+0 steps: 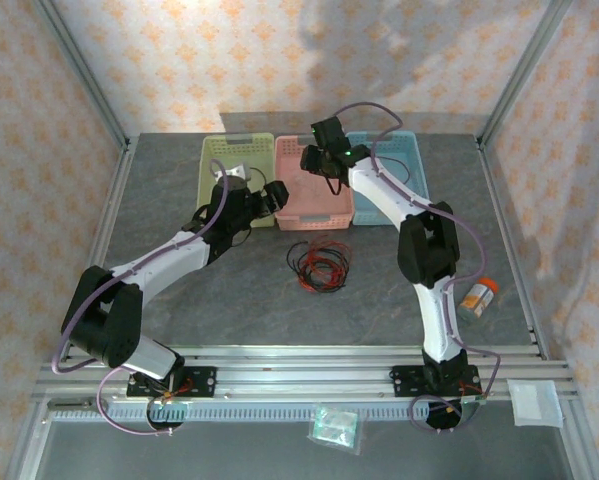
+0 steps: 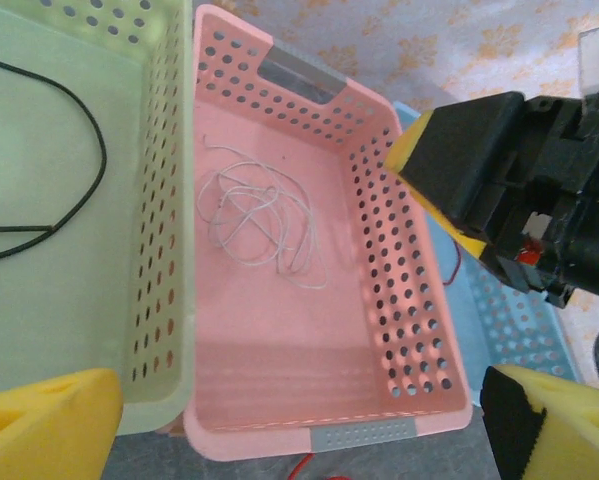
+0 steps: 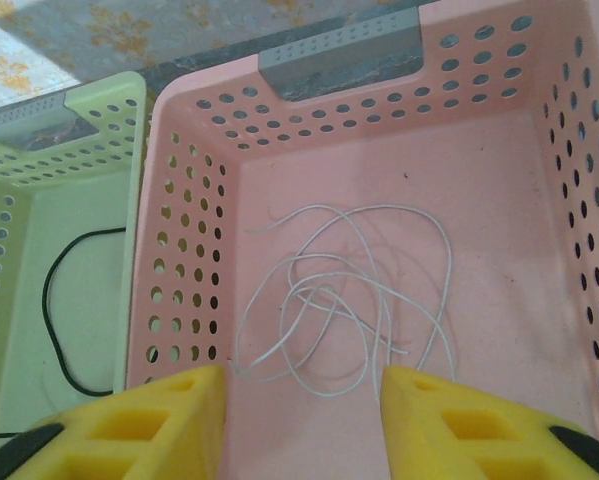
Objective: Untangle the cables
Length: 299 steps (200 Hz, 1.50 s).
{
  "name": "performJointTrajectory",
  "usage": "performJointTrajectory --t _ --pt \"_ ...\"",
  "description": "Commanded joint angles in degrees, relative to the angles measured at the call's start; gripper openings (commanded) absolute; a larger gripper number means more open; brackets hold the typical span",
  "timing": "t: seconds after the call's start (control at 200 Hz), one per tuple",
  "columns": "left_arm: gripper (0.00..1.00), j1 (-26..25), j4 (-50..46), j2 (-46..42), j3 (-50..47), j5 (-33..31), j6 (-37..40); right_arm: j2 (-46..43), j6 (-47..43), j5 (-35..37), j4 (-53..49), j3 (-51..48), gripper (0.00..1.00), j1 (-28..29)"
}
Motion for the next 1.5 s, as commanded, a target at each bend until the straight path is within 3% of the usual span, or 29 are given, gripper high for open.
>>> performJointTrajectory --t 0.0,0.175,0.546,0.776,1.036,1.342,1.492 --pt "0.94 -0.49 -2.95 0.65 0.48 -2.58 2.03 -1.85 -0.02 2.2 -0.81 0.13 0.46 -0.3" --pt "0.94 -1.96 -4.31 -0.25 -0.55 -3.85 2.4 -5.39 -1.61 0.97 0.88 -4.43 0.45 -0.3" --pt "0.93 -8.63 -4.55 -3.25 -6.43 -1.65 1.97 -29.99 -4.34 -2.59 16.36 -39.17 0.43 0.48" --pt "0.92 -13.99 -2.07 -5.22 -11.36 -0.14 -1.69 -40.5 -3.64 -4.06 14.83 -53.97 0.43 3.37" --pt "0.92 -18.73 0.48 -4.99 -14.91 -1.68 -4.02 -43.69 5.43 3.08 7.85 -61.84 0.37 2.82" --pt "0.93 -22.85 2.32 4.04 -8.26 -3.45 -2.36 -42.94 15.72 -4.86 23.06 -71.12 0.32 -0.62" --pt "0.93 -23.58 1.77 6.58 -5.79 -4.48 -1.51 -43.15 20.65 -5.21 27.82 -74.45 0.27 -1.16"
